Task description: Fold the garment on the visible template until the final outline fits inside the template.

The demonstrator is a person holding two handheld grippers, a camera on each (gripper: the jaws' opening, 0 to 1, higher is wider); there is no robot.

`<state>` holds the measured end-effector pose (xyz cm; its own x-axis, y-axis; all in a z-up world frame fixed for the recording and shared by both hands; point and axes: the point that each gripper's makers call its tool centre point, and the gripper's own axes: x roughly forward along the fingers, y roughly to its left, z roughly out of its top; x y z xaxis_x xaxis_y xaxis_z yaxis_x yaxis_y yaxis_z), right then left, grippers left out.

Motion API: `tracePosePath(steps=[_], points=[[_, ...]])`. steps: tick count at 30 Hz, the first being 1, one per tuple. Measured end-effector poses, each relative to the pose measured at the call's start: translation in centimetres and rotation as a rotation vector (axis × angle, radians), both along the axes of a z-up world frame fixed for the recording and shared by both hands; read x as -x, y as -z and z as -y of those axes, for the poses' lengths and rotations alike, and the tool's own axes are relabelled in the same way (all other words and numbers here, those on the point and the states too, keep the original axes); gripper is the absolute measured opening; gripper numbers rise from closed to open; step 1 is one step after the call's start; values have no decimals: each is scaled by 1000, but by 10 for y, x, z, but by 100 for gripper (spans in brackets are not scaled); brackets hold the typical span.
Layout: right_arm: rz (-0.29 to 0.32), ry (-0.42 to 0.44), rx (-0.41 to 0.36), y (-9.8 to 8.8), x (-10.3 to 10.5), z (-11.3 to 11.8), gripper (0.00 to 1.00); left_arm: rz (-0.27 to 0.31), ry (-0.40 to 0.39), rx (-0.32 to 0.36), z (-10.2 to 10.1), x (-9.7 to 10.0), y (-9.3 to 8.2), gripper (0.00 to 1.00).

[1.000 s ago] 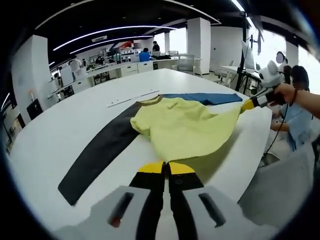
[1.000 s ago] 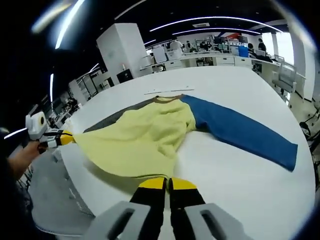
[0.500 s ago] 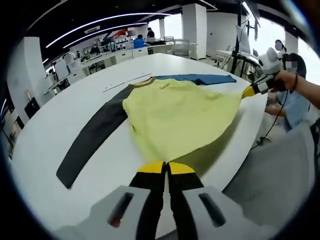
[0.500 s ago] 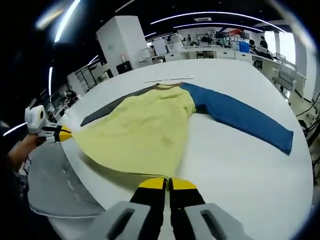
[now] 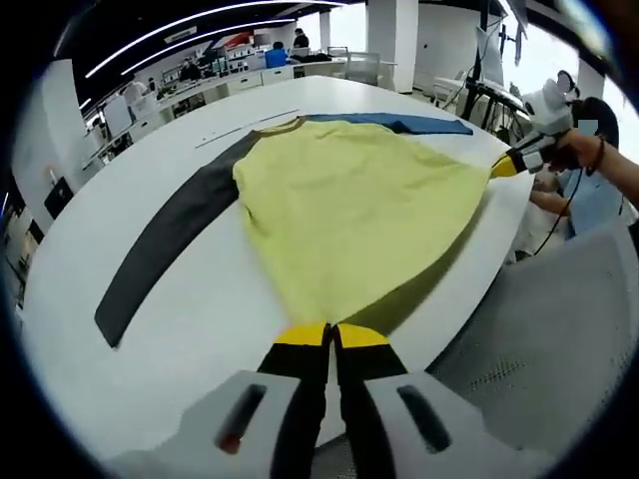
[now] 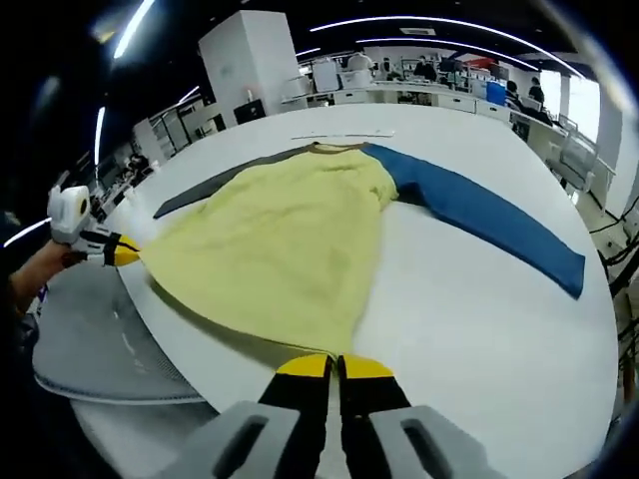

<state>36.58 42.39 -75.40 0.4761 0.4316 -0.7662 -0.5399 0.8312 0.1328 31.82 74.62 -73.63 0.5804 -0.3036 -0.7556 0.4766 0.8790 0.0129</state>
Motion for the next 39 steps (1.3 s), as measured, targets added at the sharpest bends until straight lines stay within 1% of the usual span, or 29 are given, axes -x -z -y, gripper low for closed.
tracePosePath(steps=[2, 3, 4, 5, 6, 8, 11, 12, 14, 16, 18, 19, 22, 25, 27, 31, 33, 36, 39], points=[[7, 23, -7, -2, -2, 1, 9, -5, 3, -12, -2, 2, -1, 1], [2, 33, -24, -5, -2, 1, 12, -2, 4, -12, -3, 2, -3, 4], [-20, 43, -41, -8, 1, 1, 18, 23, -8, 3, -4, 0, -9, 9], [-27, 47, -44, -11, 1, 2, 20, 30, -11, 13, -5, 0, -12, 17], [-24, 51, -43, -16, 1, 4, 21, 41, -18, 30, -6, -1, -16, 21], [-17, 60, -45, -21, -1, 7, 20, 55, -49, 45, -11, -5, -19, 24], [-5, 101, -38, -21, -9, 13, 20, 42, -120, 63, -21, -11, -14, 26], [-14, 133, -22, -16, -13, 19, 20, 31, -143, 68, -23, -11, -11, 26], [-24, 152, -8, -11, -16, 22, 19, 35, -164, 54, -28, -15, -6, 25], [-30, 172, -9, -7, -19, 23, 19, 22, -188, 52, -29, -15, -1, 24], [-51, 193, -24, -2, -18, 20, 17, 10, -217, 76, -28, -15, 4, 24], [-55, 194, -18, 2, -18, 19, 17, 10, -217, 80, -27, -16, 6, 23], [-74, 210, 0, 10, -14, 18, 16, -2, -233, 68, -28, -14, 12, 21], [-86, 234, 23, 14, -13, 19, 15, -18, -256, 75, -31, -13, 15, 18], [-85, 249, 29, 14, -14, 20, 15, -33, -269, 76, -33, -11, 18, 16], [-81, 263, 2, 8, -17, 18, 14, -44, -282, 78, -35, -9, 20, 15], [-75, 276, 1, 7, -20, 20, 13, -48, -283, 83, -34, -8, 22, 15], [-72, 313, 20, 8, -24, 26, 11, -60, -287, 91, -31, -6, 25, 15], [-68, 318, 43, 12, -24, 28, 10, -68, -286, 90, -28, -3, 28, 14]])
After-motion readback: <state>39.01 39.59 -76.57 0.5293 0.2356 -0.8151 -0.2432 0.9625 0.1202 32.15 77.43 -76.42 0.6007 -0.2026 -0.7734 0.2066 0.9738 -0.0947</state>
